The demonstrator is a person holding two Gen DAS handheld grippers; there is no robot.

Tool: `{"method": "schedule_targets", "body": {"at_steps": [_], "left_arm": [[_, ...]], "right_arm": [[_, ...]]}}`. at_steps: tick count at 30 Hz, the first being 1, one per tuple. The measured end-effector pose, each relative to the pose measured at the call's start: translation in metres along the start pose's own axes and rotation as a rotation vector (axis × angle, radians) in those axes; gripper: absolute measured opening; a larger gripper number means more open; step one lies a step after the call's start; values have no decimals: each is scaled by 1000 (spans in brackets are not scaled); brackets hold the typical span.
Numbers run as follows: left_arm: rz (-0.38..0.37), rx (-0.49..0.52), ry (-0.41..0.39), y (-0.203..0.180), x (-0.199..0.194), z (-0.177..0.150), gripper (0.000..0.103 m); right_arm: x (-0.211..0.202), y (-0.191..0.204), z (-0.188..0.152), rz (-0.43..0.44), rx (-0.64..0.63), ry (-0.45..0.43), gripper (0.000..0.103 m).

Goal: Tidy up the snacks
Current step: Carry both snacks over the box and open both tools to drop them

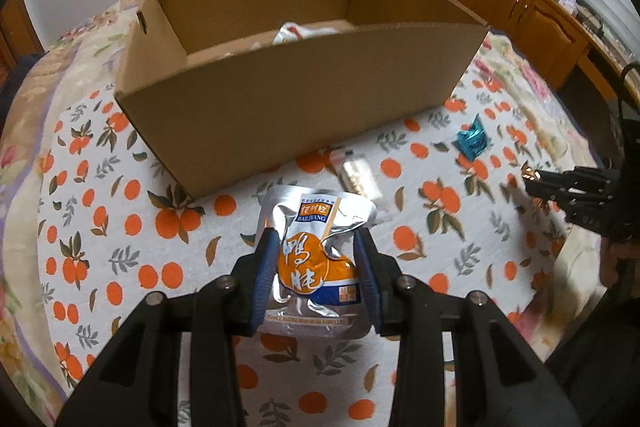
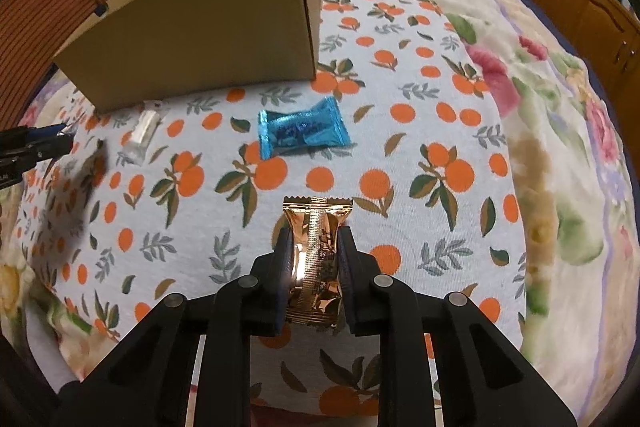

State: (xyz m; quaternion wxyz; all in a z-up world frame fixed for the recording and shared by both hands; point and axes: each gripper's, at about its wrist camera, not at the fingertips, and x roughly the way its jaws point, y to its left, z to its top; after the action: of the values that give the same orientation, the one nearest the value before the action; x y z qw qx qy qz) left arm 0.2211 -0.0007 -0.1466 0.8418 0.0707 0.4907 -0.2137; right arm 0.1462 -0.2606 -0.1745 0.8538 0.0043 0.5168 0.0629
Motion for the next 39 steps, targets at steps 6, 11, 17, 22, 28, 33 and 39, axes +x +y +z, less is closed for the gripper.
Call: {"method": "schedule_targets", "body": {"at_steps": [6, 11, 17, 22, 28, 33, 39], "left_arm": [[12, -5, -55, -6, -23, 6, 37], [30, -7, -92, -14, -37, 10, 37], [45, 9, -120, -23, -49, 13, 37], [56, 20, -140, -30, -57, 15, 37], [68, 15, -171, -34, -68, 19, 37], [82, 1, -186, -32, -74, 23, 37], [104, -12, -220, -27, -88, 30, 37]], "right_arm": [[-13, 7, 6, 13, -23, -55, 19], [-26, 14, 12, 31, -47, -107, 19], [-41, 22, 19, 51, -74, -164, 20], [-45, 27, 21, 62, -92, -184, 20], [-51, 30, 25, 76, -104, -208, 20], [-58, 33, 31, 90, -111, -236, 20], [-73, 39, 39, 101, -126, -277, 20]]}}
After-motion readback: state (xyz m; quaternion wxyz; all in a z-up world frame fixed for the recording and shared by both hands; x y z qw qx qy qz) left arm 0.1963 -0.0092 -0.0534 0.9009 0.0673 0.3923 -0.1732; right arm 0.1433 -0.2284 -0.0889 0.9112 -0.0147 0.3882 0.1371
